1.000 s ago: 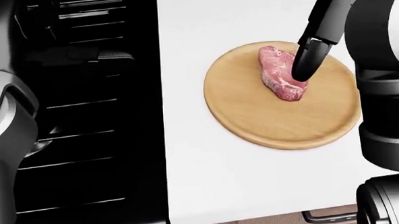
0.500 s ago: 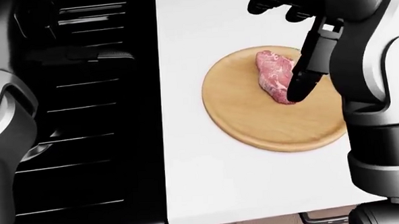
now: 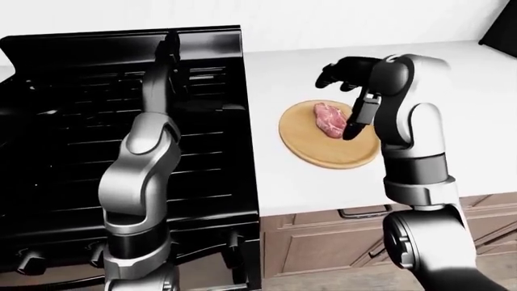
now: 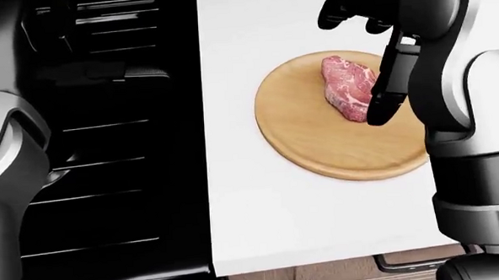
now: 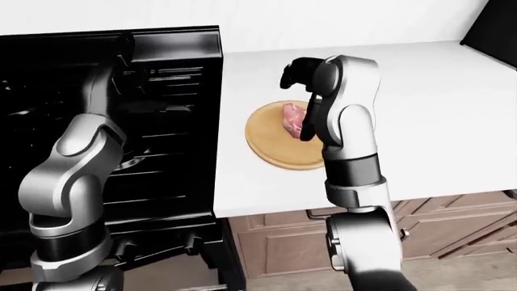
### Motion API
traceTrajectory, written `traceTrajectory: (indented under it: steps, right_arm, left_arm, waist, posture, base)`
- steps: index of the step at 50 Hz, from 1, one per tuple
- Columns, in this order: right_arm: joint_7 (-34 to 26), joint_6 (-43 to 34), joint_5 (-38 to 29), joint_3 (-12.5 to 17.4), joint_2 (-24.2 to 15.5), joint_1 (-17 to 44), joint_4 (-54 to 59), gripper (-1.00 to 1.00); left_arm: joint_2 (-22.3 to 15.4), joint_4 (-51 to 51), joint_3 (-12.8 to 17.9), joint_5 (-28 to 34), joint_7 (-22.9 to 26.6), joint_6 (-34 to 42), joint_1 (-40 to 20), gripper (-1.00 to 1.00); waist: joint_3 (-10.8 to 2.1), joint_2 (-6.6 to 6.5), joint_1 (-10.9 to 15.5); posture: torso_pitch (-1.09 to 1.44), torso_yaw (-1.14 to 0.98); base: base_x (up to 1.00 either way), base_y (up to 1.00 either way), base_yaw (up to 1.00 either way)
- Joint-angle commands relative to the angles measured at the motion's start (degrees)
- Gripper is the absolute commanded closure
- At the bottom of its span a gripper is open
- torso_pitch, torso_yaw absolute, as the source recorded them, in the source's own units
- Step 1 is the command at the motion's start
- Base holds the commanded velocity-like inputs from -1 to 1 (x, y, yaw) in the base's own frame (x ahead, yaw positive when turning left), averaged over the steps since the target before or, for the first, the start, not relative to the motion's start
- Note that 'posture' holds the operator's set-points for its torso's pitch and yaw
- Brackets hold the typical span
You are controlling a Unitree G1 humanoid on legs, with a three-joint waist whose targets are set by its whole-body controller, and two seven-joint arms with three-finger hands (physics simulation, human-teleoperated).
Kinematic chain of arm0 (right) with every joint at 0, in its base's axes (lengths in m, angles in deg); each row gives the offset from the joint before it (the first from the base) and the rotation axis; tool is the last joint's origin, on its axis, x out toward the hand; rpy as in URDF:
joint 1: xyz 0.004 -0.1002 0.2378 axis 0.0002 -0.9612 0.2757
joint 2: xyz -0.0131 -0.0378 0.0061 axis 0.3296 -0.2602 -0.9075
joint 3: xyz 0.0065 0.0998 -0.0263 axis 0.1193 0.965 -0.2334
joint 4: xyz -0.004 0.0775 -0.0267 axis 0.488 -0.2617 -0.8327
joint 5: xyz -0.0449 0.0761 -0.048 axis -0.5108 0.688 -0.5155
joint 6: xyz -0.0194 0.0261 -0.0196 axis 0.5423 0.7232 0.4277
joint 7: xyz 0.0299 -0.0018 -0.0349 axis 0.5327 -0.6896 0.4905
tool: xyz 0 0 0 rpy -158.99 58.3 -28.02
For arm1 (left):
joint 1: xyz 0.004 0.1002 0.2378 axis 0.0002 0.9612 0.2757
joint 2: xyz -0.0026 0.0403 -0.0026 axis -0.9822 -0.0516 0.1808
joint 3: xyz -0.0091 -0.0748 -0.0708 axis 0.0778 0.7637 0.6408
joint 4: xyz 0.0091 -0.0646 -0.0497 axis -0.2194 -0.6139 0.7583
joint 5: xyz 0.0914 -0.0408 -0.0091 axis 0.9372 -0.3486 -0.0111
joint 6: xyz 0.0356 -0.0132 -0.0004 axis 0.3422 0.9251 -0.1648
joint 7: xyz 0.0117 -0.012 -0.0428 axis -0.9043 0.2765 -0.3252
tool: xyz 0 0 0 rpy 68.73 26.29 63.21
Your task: Pick the steak from the plate and place it in the pan.
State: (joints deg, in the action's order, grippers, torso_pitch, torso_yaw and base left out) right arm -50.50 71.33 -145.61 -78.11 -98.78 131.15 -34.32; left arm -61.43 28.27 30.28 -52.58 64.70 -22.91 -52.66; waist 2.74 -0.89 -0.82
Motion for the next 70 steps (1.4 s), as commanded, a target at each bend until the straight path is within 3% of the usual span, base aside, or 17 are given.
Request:
traceTrajectory:
  steps: [1,22,27,70]
  right_arm:
    - [1.8,0.5,-0.3,0.5,-0.5,2.4,-1.1,-0.55]
    - [6.8,1.2,-0.5,-0.4,1.2,1.1,3.2,-0.53]
    - [7.6,1.2,-0.6,-0.4,1.3,1.0,3.7,-0.42]
    - [12.5,1.5,0.5,-0.7,1.1,1.2,9.3,-0.48]
  left_arm:
    - [-0.4,1.9,0.4,0.1,0.0,-1.6,-1.8,-1.0]
    - [-0.7,2.5,0.6,-0.3,-0.2,-0.6,-2.1,-1.0]
    - [-0.7,2.1,0.5,-0.3,-0.1,-1.0,-2.1,-1.0]
    - [-0.5,2.1,0.5,-0.2,-0.2,-0.7,-2.3,-1.0]
  waist:
    - [-1.73,0.04,0.0]
    - [-2.02,0.06,0.1]
    - [-2.02,0.06,0.1]
    - [-2.05,0.12,0.1]
  posture:
    - [0.0,0.0]
    - [0.0,0.0]
    - [0.0,0.0]
    - [0.0,0.0]
  base:
    - [0.0,0.0,0.0]
    - [0.0,0.0,0.0]
    - [0.0,0.0,0.0]
    - [0.0,0.0,0.0]
